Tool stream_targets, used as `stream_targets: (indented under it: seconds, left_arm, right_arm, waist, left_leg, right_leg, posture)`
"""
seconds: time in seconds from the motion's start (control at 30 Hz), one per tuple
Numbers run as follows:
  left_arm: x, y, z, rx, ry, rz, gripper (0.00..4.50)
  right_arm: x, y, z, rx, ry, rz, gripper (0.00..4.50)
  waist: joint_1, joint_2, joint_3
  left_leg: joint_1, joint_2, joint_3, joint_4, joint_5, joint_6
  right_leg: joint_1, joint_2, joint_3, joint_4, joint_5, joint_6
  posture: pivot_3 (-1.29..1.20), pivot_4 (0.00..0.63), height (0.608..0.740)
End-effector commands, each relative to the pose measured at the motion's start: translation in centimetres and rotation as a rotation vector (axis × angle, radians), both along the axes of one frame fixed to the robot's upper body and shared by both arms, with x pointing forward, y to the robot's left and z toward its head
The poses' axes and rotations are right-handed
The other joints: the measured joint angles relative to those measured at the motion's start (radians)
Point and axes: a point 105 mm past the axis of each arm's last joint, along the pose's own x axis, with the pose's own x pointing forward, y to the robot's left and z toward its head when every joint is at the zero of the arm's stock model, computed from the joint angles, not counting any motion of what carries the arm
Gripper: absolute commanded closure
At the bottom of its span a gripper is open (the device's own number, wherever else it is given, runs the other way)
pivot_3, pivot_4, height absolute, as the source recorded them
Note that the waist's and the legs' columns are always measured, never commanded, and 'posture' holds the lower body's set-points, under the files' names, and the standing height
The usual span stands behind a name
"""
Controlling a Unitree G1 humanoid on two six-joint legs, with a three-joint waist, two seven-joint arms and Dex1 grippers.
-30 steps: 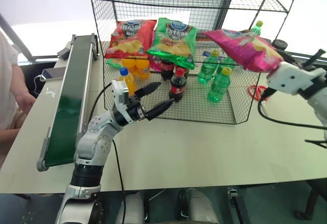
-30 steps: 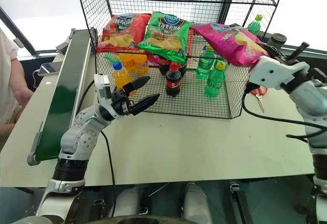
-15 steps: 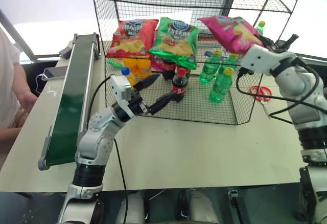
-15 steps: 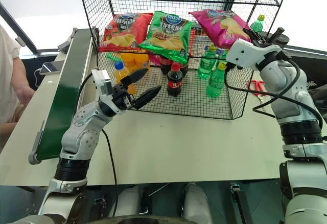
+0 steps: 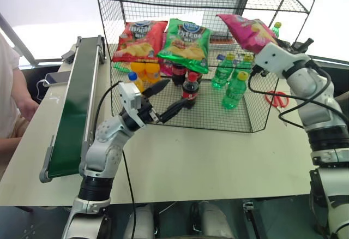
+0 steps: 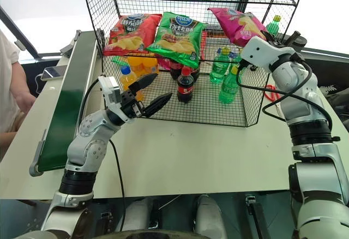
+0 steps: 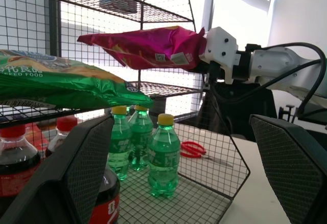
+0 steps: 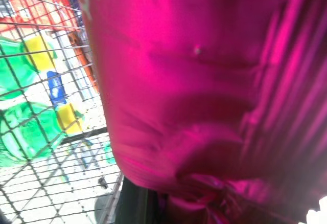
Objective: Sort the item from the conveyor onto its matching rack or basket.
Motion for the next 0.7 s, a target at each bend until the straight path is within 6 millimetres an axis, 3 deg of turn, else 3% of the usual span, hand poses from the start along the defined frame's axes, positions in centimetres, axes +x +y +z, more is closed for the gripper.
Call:
stream_targets:
  seconds: [0.03, 0.1, 0.27, 0.33, 0.7]
  left_arm:
    - [-0.3, -0.2, 0.7, -0.013, -0.041, -0.001, 0.0]
    - [-0.3, -0.2, 0.5, -0.012, -0.04, -0.001, 0.0]
    - [-0.3, -0.2, 0.2, -0.005, -0.037, 0.0, 0.0]
    - [-0.3, -0.2, 0.1, -0.003, -0.035, 0.002, 0.0]
    - [-0.4, -0.6, -0.4, 0.019, -0.037, -0.005, 0.0]
  right_arm:
    - [-0.1, 0.1, 1.9, 0.06, -0.042, 0.023, 3.36]
    - [-0.1, 0.0, 1.9, 0.062, -0.041, 0.023, 2.63]
    - [-0.3, 0.5, 2.3, 0.123, -0.017, 0.083, 0.07]
    - [-0.5, 1.0, 2.3, 0.209, 0.01, 0.134, 0.02]
    - [-2.2, 3.5, 2.0, 0.286, 0.058, 0.327, 0.02]
  waist:
    - [-0.001, 0.0, 0.0]
    - [-0.001, 0.0, 0.0]
    - [-0.004, 0.0, 0.0]
    - [-0.007, 0.0, 0.0]
    - [-0.015, 0.0, 0.0]
  left_leg:
    - [0.0, 0.0, 0.0, 0.0, 0.0, 0.0]
    - [0.0, 0.0, 0.0, 0.0, 0.0, 0.0]
    - [0.0, 0.0, 0.0, 0.0, 0.0, 0.0]
    - [0.0, 0.0, 0.0, 0.0, 0.0, 0.0]
    - [0.0, 0.0, -0.001, 0.0, 0.0, 0.0]
  right_leg:
    - [0.0, 0.0, 0.0, 0.0, 0.0, 0.0]
    - [0.0, 0.0, 0.0, 0.0, 0.0, 0.0]
    - [0.0, 0.0, 0.0, 0.0, 0.0, 0.0]
    - [0.0, 0.0, 0.0, 0.0, 0.0, 0.0]
    - [0.0, 0.0, -0.001, 0.0, 0.0, 0.0]
  posture:
    - [0.0, 0.15, 0.74]
    - [0.0, 0.15, 0.74]
    - [0.0, 0.15, 0.74]
    - [0.0, 0.15, 0.74]
    - [0.0, 0.15, 0.74]
